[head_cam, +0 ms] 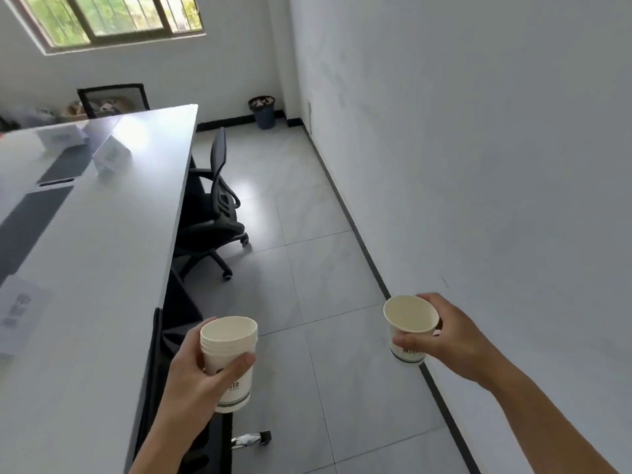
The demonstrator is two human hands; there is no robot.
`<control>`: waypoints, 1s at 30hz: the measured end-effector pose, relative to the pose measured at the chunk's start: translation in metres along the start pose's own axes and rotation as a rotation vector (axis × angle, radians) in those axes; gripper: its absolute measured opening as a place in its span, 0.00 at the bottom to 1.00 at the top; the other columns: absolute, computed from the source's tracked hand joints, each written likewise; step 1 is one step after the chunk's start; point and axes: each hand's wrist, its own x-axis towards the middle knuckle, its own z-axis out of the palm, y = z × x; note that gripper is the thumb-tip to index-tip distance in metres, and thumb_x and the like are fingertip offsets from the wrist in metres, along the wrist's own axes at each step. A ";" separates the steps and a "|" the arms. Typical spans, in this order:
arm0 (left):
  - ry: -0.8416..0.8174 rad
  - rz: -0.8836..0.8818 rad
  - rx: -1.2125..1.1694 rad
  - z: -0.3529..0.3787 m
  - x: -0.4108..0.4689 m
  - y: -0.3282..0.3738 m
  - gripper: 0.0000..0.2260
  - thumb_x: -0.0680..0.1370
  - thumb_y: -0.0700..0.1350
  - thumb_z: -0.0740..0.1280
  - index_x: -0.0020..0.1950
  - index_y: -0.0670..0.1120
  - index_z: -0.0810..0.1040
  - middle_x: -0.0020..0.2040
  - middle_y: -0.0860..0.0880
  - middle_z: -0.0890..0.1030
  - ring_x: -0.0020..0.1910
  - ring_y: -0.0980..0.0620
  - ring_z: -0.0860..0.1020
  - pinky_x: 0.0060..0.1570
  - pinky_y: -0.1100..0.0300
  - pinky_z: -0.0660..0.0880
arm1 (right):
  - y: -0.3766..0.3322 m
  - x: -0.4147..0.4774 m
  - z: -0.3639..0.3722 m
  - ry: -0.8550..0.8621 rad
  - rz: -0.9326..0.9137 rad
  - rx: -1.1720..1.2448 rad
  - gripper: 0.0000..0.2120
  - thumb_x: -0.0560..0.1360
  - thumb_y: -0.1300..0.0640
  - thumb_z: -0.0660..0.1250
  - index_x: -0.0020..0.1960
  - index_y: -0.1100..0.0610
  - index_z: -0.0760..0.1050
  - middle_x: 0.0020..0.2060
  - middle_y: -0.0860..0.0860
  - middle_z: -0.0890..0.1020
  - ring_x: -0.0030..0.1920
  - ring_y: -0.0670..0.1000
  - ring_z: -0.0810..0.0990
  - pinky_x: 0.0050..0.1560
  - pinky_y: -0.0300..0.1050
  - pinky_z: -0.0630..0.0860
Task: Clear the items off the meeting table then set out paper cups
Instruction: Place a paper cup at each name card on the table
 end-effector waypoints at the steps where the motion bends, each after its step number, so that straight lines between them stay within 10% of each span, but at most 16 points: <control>1: 0.031 -0.019 0.000 0.000 0.010 -0.001 0.33 0.55 0.55 0.81 0.58 0.55 0.76 0.51 0.50 0.83 0.49 0.55 0.82 0.48 0.60 0.76 | -0.007 0.019 -0.002 -0.020 -0.010 0.000 0.33 0.59 0.46 0.81 0.60 0.46 0.71 0.50 0.44 0.81 0.50 0.43 0.81 0.48 0.37 0.76; 7: 0.193 -0.108 -0.045 -0.018 0.095 -0.015 0.39 0.52 0.56 0.78 0.61 0.51 0.76 0.53 0.48 0.83 0.53 0.47 0.81 0.55 0.49 0.78 | -0.037 0.140 0.002 -0.135 -0.043 -0.042 0.34 0.55 0.43 0.79 0.58 0.46 0.72 0.48 0.45 0.83 0.46 0.40 0.82 0.45 0.35 0.75; 20: 0.247 -0.030 -0.101 -0.054 0.355 0.038 0.36 0.54 0.57 0.78 0.61 0.52 0.75 0.51 0.51 0.84 0.49 0.58 0.82 0.46 0.61 0.78 | -0.178 0.394 0.032 -0.230 -0.176 -0.130 0.30 0.56 0.44 0.78 0.55 0.44 0.73 0.47 0.46 0.82 0.46 0.39 0.81 0.46 0.37 0.75; 30: 0.639 -0.186 -0.122 -0.118 0.438 0.006 0.32 0.55 0.53 0.83 0.56 0.51 0.77 0.47 0.51 0.85 0.47 0.53 0.82 0.48 0.57 0.76 | -0.249 0.594 0.120 -0.520 -0.253 -0.198 0.31 0.54 0.45 0.80 0.54 0.46 0.74 0.46 0.47 0.84 0.47 0.44 0.82 0.51 0.45 0.79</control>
